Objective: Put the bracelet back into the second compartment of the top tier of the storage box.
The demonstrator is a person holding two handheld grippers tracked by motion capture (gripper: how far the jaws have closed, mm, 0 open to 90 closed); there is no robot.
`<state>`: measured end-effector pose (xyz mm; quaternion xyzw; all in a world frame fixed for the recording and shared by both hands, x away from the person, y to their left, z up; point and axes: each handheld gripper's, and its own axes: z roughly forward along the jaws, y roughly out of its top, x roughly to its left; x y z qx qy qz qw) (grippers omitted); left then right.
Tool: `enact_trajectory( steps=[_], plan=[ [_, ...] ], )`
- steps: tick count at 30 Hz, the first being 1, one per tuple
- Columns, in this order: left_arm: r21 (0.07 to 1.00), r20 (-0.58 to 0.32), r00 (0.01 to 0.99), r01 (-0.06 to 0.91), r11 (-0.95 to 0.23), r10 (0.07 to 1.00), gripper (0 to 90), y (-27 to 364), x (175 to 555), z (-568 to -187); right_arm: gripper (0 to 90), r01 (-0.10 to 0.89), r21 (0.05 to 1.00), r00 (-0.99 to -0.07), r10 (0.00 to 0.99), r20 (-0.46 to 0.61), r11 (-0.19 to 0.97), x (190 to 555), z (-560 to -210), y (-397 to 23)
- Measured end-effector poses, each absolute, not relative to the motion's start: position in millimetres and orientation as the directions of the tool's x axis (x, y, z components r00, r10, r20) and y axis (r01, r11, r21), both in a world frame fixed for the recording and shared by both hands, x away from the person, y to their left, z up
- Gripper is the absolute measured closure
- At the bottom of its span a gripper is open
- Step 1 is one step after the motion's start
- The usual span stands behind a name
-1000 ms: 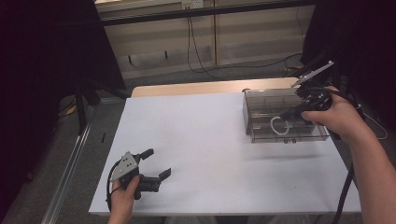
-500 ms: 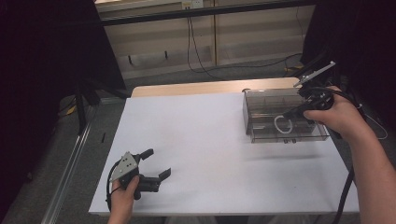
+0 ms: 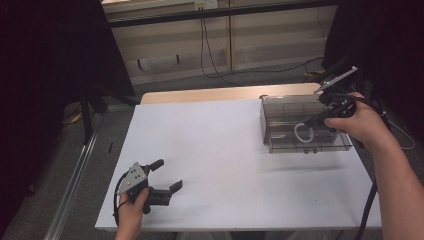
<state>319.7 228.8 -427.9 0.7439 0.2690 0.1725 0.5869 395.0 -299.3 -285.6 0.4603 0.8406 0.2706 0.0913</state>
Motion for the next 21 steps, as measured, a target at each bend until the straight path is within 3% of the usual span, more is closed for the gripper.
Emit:
enact_trajectory(
  steps=[21],
  plan=[
    [0.965, -0.057, 0.796, 0.197, -0.170, 0.602, 1.6, 228, 320, -428, 86.1, 0.730, 0.530, -0.554, 0.828, 0.089, 0.432, 388, -307, -301]
  ],
)
